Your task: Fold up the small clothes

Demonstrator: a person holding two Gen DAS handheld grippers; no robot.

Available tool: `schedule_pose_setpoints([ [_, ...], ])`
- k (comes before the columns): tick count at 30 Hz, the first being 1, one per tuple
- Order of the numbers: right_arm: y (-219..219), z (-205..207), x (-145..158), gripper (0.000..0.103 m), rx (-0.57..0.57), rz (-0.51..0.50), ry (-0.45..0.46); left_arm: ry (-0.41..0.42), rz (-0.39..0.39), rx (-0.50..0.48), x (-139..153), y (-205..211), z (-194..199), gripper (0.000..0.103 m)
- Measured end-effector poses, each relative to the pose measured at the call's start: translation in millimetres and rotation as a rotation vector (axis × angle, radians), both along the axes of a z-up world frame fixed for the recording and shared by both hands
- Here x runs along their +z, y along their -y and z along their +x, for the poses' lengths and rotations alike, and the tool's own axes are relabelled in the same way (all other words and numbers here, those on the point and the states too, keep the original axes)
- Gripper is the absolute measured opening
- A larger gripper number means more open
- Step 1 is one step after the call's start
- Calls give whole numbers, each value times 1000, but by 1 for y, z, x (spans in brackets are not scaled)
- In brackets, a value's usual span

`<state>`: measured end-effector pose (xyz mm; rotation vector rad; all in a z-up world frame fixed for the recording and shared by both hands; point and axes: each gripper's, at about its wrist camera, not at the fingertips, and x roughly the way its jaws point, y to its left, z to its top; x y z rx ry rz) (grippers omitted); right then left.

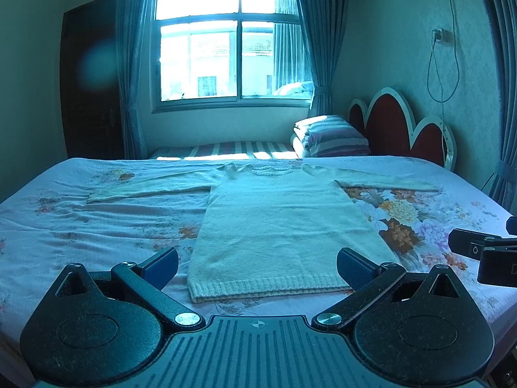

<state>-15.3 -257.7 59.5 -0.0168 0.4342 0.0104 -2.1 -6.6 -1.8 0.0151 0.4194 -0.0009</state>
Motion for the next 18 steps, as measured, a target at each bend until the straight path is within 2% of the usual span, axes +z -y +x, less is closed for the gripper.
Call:
schedule_pose_setpoints([
  [18,0,1,0,103,11,-4,1,3,4,1,2,0,0,103],
])
